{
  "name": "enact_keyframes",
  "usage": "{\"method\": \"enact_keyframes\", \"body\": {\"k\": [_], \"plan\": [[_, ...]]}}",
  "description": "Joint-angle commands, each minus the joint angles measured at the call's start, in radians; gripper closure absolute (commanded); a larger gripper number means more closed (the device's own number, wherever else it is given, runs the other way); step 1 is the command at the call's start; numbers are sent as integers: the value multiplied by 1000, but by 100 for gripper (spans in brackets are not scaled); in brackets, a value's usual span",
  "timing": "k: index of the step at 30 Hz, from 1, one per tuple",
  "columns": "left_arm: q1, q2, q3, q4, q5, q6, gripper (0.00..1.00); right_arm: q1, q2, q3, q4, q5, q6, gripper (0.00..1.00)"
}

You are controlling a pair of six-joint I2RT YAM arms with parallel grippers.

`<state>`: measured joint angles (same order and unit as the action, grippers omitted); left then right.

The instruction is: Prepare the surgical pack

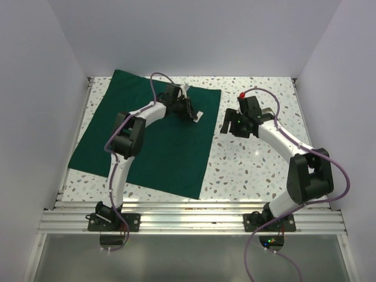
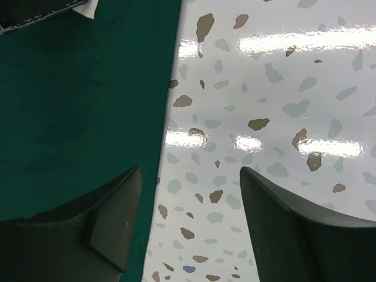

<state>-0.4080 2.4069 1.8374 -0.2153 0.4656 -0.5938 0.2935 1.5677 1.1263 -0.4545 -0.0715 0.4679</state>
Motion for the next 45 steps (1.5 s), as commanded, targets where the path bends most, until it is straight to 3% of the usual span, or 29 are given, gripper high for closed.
{"method": "enact_keyframes", "body": {"k": [1, 3, 5, 14, 26, 35, 45], "plan": [[-15, 24, -30, -75, -13, 38, 81, -5, -28, -3, 34, -14, -5, 29], [-15, 32, -26, -62, 16, 38, 87, -5, -20, 0, 33, -14, 0, 29], [-15, 38, -4, -65, 36, 45, 100, -4, -3, 12, 27, -25, 15, 29], [-12, -124, -75, -30, 82, 57, 100, -4, 100, 141, -13, -36, 165, 28], [-14, -353, -277, 39, 94, 3, 100, 58, 305, 371, -69, -60, 557, 22], [-32, -388, -309, 14, 88, 32, 100, 122, 359, 457, -115, -8, 587, 19], [-55, -402, -314, 25, 105, 25, 100, 144, 406, 478, -139, -1, 572, 25]]}}
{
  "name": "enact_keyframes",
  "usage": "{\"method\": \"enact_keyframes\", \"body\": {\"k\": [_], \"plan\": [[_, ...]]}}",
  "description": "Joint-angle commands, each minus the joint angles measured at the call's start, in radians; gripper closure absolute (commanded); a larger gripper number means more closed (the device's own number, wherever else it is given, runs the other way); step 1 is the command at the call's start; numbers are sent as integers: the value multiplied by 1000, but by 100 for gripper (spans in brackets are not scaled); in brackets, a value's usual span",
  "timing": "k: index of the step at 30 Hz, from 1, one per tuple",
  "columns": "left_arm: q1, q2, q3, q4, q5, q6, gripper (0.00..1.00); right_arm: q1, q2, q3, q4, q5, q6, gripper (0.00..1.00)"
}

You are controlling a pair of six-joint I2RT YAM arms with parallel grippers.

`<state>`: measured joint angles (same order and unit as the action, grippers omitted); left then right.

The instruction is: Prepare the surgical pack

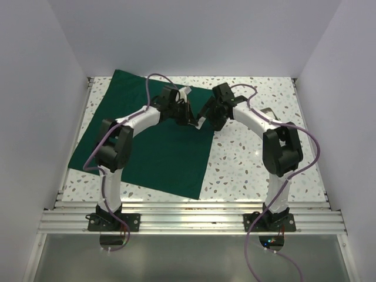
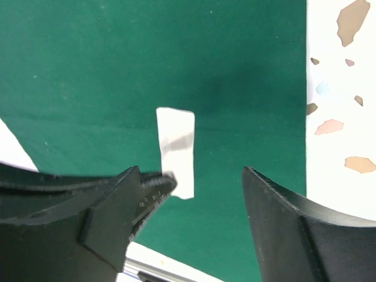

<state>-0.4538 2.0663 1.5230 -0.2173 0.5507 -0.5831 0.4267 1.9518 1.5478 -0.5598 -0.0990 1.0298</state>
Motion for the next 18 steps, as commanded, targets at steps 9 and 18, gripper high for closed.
{"method": "enact_keyframes", "body": {"k": [9, 18], "plan": [[-28, -71, -14, 30, 32, 14, 100, 20, 50, 83, -57, 35, 19, 30], [-42, -64, -3, 19, 32, 22, 100, 33, 41, 57, -45, 21, 39, 39]]}}
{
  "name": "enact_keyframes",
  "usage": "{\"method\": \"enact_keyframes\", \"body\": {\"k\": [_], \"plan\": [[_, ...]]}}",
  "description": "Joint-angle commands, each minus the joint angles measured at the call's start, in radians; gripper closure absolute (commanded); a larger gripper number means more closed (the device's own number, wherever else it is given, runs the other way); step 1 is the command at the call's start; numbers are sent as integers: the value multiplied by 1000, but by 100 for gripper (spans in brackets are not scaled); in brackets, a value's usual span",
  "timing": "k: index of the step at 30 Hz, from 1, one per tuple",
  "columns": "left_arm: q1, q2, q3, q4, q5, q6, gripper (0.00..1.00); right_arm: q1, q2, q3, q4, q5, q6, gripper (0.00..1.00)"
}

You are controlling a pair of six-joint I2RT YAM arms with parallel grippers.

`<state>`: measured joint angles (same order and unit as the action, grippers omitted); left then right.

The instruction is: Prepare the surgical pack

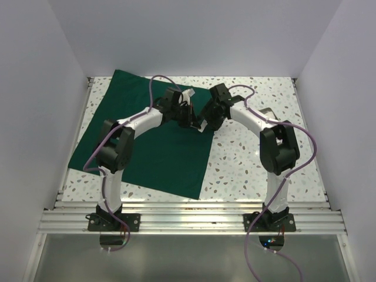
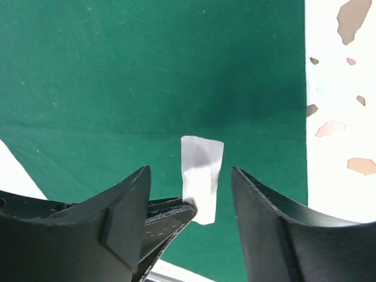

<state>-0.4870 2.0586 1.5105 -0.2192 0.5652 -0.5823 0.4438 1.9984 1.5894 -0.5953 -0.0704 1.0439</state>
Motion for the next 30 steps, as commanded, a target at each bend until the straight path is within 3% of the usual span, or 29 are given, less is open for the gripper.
{"method": "enact_keyframes", "body": {"k": [1, 9, 24, 30], "plan": [[-9, -55, 11, 20, 19, 21, 100, 18, -10, 11, -6, -11, 27, 41], [-10, -54, 16, 20, 18, 19, 100, 18, -15, -16, 0, -23, 31, 60], [-9, -38, 33, -6, 22, 25, 99, 18, -12, -28, -3, -42, 25, 77], [-2, -45, 34, -9, 33, 32, 66, 18, -20, -35, -3, -26, 4, 78]]}}
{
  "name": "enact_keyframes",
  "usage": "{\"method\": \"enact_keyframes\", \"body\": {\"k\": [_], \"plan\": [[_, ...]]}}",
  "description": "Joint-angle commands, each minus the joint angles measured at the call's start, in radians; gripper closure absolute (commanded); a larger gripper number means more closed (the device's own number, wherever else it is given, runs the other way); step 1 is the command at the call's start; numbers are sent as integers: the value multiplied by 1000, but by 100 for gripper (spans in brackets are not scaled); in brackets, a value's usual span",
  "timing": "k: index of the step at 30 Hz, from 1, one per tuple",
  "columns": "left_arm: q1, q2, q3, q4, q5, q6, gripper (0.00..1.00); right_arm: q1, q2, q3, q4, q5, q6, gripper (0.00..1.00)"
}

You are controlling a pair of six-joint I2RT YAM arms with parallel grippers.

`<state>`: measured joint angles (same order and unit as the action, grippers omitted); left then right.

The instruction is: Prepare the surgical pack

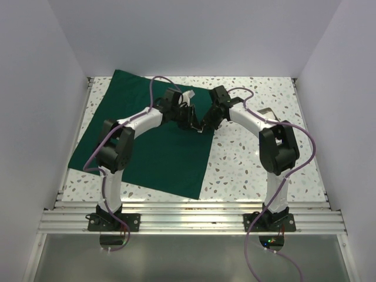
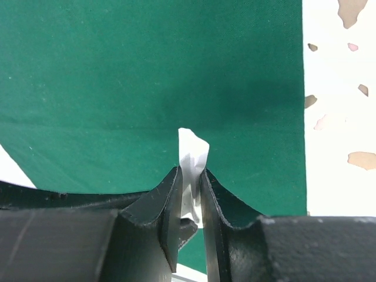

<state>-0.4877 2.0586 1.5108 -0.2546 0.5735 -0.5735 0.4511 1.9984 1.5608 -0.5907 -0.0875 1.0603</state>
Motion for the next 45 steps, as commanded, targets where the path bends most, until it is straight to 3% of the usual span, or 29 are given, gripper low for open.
{"method": "enact_keyframes", "body": {"k": [1, 4, 11, 20, 26, 29, 33, 40, 45], "plan": [[3, -52, 34, 31, 28, 26, 63, 11, -21, -7, -14, -6, -17, 78], [26, -77, 19, 38, 29, 32, 52, 6, -29, -7, -21, 12, -39, 78], [156, -172, -76, 15, 37, 75, 49, -40, -79, -18, -72, 173, -215, 78], [221, -322, -300, 27, 35, 129, 49, -244, -309, -260, 78, 573, -833, 76], [241, -365, -392, 86, 78, 115, 49, -367, -352, -331, 215, 640, -1282, 74], [256, -380, -412, 83, 84, 112, 49, -411, -336, -346, 262, 625, -1384, 74], [288, -411, -451, 86, 101, 110, 49, -448, -296, -346, 272, 519, -1405, 74], [322, -433, -469, 69, 103, 109, 49, -488, -236, -378, 259, 468, -1382, 70], [327, -428, -468, 77, 100, 106, 48, -492, -204, -374, 249, 483, -1344, 59]]}}
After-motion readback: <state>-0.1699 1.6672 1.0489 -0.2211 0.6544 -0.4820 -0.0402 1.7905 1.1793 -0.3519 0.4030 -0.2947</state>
